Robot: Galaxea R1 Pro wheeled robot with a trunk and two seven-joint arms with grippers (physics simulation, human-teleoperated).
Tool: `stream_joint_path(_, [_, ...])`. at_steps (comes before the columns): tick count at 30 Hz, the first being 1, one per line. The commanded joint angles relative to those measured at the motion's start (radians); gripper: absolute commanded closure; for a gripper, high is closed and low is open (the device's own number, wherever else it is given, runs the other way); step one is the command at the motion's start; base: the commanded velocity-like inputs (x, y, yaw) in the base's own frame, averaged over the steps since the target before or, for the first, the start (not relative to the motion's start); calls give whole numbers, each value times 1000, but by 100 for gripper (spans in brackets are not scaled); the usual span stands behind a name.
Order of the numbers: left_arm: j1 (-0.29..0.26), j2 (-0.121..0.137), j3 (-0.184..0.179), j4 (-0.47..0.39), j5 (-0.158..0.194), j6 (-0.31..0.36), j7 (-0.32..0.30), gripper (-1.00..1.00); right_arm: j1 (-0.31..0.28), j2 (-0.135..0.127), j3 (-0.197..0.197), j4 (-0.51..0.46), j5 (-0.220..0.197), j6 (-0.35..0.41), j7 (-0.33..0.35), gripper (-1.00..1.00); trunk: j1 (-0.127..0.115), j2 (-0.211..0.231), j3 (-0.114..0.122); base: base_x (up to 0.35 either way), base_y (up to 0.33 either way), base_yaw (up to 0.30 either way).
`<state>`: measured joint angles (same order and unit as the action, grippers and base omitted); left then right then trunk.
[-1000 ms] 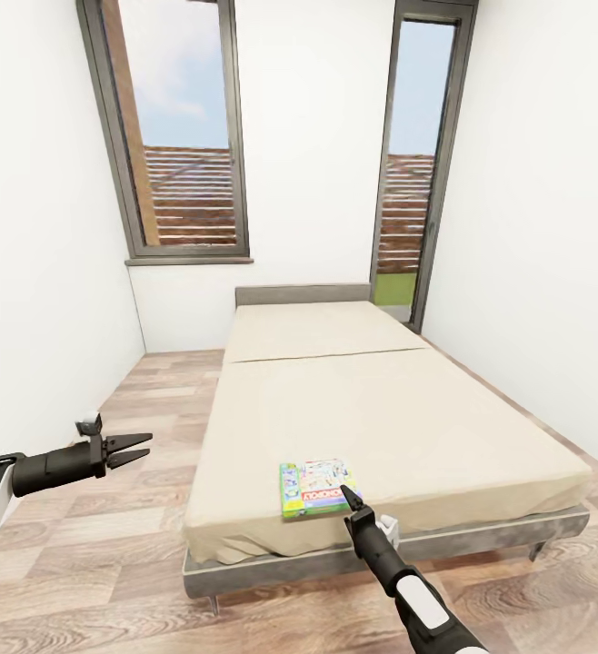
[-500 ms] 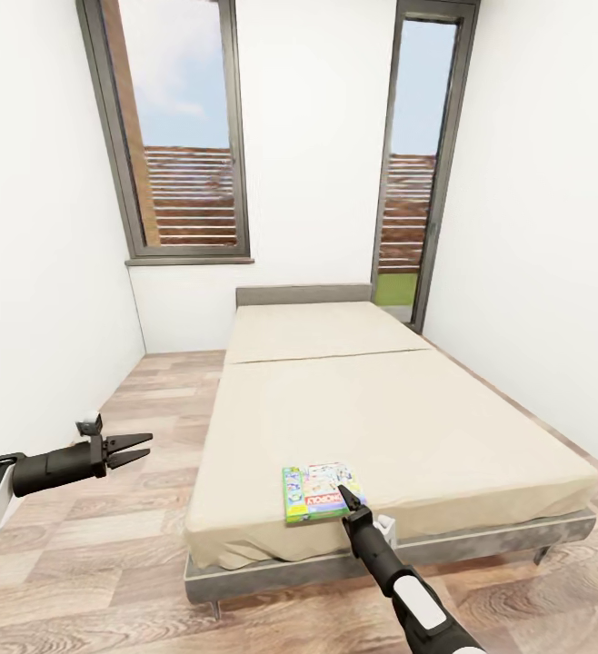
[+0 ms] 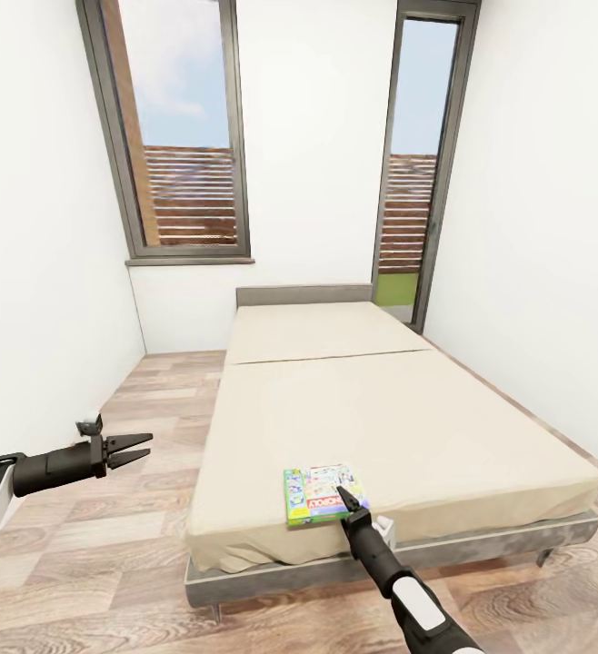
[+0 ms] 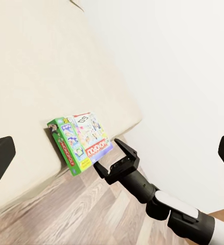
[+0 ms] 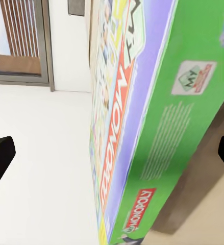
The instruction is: Put all the toys in the child's room - the three board games (two on the bed and one on the table), the two jigsaw puzzles on the table, and the tennis ball on the table - inside the toy box on the table in the child's room.
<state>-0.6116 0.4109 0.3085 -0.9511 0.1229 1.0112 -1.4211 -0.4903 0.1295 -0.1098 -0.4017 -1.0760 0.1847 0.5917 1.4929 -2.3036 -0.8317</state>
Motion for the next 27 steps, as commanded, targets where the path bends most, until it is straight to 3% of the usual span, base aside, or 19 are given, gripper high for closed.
stream_joint_path(1, [0,0,0,0,1,10,-2,-100,-1,1,-5,1,-9,10,3,-100,0,0,-1,2,1,0])
stream_joint_path(27, [0,1,0,0,1,10,-2,-100,-1,1,-7,4,-10,10,2,-100,0,0,-1,0,0,0])
